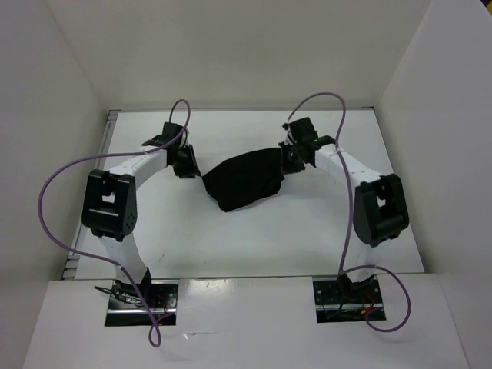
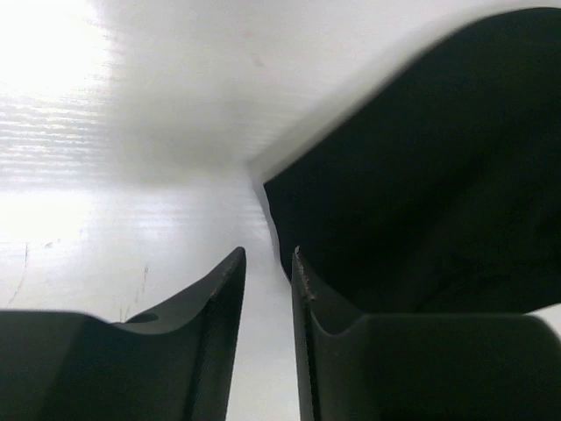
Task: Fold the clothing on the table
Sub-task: Flatten the skirt out
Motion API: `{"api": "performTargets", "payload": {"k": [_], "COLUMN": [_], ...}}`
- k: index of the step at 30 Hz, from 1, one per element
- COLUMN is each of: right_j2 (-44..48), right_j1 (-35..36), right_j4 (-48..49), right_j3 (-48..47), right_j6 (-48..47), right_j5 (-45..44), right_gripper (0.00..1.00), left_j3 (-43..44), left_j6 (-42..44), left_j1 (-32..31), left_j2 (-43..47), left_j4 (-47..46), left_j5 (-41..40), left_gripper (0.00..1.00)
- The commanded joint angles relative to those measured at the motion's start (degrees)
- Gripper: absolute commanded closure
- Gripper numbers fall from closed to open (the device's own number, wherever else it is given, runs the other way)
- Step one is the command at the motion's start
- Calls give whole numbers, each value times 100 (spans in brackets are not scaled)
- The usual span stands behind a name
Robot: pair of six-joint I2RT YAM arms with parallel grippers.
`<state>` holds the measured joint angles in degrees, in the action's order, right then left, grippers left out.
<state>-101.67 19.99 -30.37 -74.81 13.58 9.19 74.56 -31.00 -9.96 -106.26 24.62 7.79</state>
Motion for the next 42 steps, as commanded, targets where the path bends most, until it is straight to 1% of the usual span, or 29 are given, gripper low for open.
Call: {"api": "performTargets", "payload": {"k": [1,2,5,8,11,15,16,19,20,21,23,24,25,26,27,30,31,32,33,35,36,37,38,39,42], "right_j2": [1157,1210,1211,1263,1334,720,423,-166,-230,-231,58,207,461,542,621,963,1078,1314,1403,1509,1510,1510,1510,1510,1194], "right_j1": [-4,-4,163,444,646,945,1015,1217,1218,1218,1218,1218,1218,1218,1218,1218,1218,1070,973,736,508,428,427,427,427], "right_j4": [-512,-618,-865,-936,-778,-725,-664,-602,-602,-541,-278,-15,66,66,66,127,180,233,181,-47,-274,-363,-469,-679,-1180], "right_j3": [-1000,-1114,-1405,-1598,-1957,-2354,-2354,-2827,-3212,-3390,-3698,-3699,-3769,-3769,-3769,-3288,-2764,-2480,-1982,-1539,-1058,-793,-520,5,640], "right_j6": [-145,-146,-198,-128,4,74,126,188,241,241,241,241,241,241,293,557,662,959,1145,1592,1699,1752,1944,1946,2192], "right_j5": [249,337,689,742,672,566,436,434,434,434,155,-30,-240,-625,-829,-1611,-1761,-2041,-2122,-2071,-1879,-1729,-1728,-1641,-1692], "right_gripper": [100,100,100,100,100,100,100,100,100,100,100,100,100,100,100,100,100,100,100,100,100,100,100,100,100], "left_j3": [41,93,93,-30,-206,-416,-416,-530,-531,-531,-592,-592,-653,-654,-723,-786,-786,-855,-856,-909,-909,-970,-970,-970,-1084], "left_j6": [147,147,200,138,138,138,138,138,138,138,199,200,200,200,200,200,200,200,200,200,200,200,200,200,148], "left_j1": [125,125,178,178,230,292,362,415,485,486,652,653,740,810,811,916,916,916,916,916,916,916,916,916,916], "left_j2": [1000,1063,1178,1230,1335,1336,1405,1528,1529,1590,1643,1696,1696,1766,1766,1828,1828,1828,1828,1828,1828,1758,1758,1688,1626], "left_j4": [-89,-89,-142,-203,-256,-256,-256,-256,-256,-195,-195,-142,-142,-142,-142,-89,-89,-89,-89,-141,-142,-194,-195,-247,-440], "left_j5": [721,863,1372,1497,1497,1497,1497,1444,1444,1392,1339,1339,1339,1339,1339,1339,1339,1339,1339,1339,1400,1400,1487,1488,1839], "left_gripper": [57,47,41,40,40,38,38,37,37,37,37,37,36,36,36,36,36,35,35,35,35,35,35,35,33]}}
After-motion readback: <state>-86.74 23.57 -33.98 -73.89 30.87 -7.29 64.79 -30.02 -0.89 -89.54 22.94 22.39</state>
